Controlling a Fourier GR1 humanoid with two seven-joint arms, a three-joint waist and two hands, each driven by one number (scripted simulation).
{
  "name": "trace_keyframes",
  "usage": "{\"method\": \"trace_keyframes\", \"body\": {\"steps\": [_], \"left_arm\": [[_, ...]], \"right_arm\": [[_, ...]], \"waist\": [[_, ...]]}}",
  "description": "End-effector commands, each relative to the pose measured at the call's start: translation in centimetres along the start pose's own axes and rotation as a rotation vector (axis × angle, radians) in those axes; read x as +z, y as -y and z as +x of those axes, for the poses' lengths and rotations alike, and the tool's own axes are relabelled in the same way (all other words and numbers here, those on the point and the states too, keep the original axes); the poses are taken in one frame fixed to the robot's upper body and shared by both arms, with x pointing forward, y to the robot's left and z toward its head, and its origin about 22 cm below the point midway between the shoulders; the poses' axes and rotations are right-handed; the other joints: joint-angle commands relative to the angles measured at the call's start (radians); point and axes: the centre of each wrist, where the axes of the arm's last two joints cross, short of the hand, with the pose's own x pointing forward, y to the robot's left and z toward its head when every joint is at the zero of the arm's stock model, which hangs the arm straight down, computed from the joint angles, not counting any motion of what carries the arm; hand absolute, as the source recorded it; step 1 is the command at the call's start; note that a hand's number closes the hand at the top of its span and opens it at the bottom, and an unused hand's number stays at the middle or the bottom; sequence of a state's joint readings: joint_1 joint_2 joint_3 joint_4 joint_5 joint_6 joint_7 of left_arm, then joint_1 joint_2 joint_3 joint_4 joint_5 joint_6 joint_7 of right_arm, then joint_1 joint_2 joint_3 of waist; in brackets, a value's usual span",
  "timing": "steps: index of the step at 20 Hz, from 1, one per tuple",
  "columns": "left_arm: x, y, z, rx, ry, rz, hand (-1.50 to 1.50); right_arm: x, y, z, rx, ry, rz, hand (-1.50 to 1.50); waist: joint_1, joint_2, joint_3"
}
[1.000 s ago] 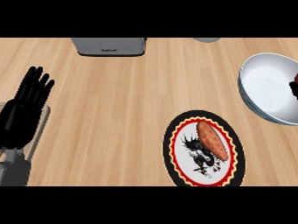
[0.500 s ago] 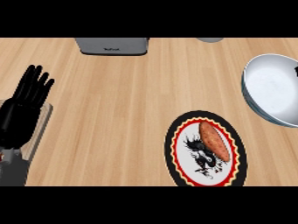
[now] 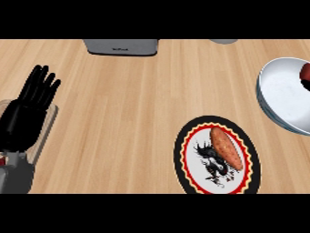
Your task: Pick the bell pepper from the plate and place it in the bowl
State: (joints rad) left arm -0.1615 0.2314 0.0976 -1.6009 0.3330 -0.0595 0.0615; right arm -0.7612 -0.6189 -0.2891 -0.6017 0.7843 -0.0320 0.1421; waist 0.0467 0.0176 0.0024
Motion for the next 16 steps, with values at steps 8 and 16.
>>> {"method": "trace_keyframes", "body": {"steps": [8, 16], "left_arm": [[-0.3, -0.9, -0.5, 0.001, -0.002, -0.002, 0.00], [-1.4, 0.2, 1.1, -0.008, 0.015, 0.026, 0.00]], "right_arm": [[-0.8, -1.1, -2.0, -0.340, 0.186, 0.026, -1.50], [-1.2, 3.2, -5.1, -0.778, 0.151, -0.187, -1.50]], "waist": [[-0.006, 0.006, 0.002], [-0.020, 0.001, 0.003]]}}
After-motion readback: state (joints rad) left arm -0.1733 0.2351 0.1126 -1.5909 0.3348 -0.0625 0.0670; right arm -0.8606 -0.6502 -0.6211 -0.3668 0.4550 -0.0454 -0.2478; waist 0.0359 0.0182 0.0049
